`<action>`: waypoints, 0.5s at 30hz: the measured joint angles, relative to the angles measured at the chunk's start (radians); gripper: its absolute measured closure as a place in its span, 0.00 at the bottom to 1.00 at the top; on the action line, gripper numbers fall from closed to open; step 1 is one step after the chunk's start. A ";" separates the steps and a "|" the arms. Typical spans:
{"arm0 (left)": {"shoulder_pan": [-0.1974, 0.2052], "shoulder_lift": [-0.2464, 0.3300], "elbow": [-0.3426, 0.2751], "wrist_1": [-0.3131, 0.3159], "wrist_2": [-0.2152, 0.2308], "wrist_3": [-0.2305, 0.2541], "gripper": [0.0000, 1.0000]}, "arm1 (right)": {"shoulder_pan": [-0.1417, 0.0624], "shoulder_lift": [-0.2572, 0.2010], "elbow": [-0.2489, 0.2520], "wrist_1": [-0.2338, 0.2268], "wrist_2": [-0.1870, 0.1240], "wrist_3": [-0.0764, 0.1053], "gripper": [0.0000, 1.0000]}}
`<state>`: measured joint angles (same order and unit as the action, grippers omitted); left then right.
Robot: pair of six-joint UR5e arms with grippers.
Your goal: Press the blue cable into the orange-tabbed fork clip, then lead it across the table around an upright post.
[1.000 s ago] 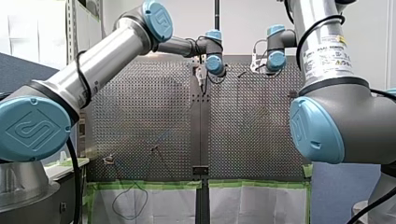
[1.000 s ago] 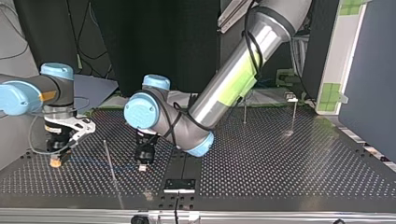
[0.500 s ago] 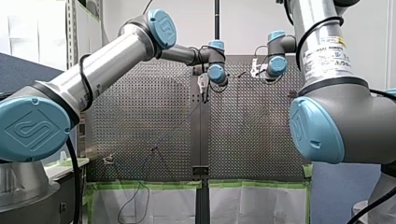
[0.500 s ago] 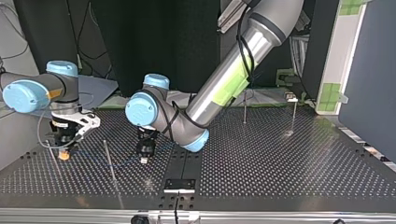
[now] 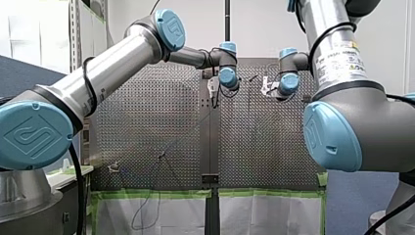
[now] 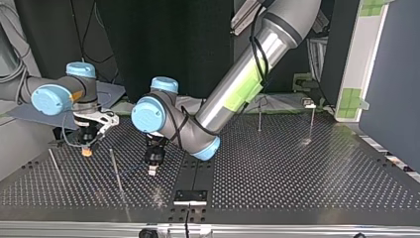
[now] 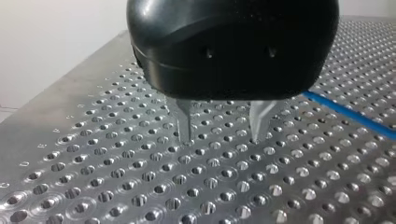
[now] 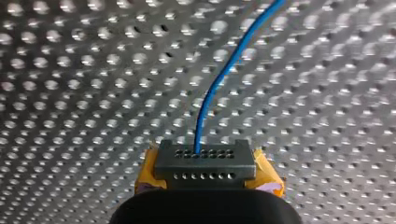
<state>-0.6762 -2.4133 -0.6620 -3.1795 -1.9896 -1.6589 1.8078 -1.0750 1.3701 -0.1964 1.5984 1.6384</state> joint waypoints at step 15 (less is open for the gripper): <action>-0.006 0.000 -0.013 -0.001 -0.045 0.025 0.02 | 0.004 0.041 0.068 -0.075 0.000 -0.001 1.00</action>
<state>-0.6819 -2.4132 -0.6751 -3.1802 -2.0350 -1.6341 1.8122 -1.0337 1.4376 -0.2714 1.5985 1.6372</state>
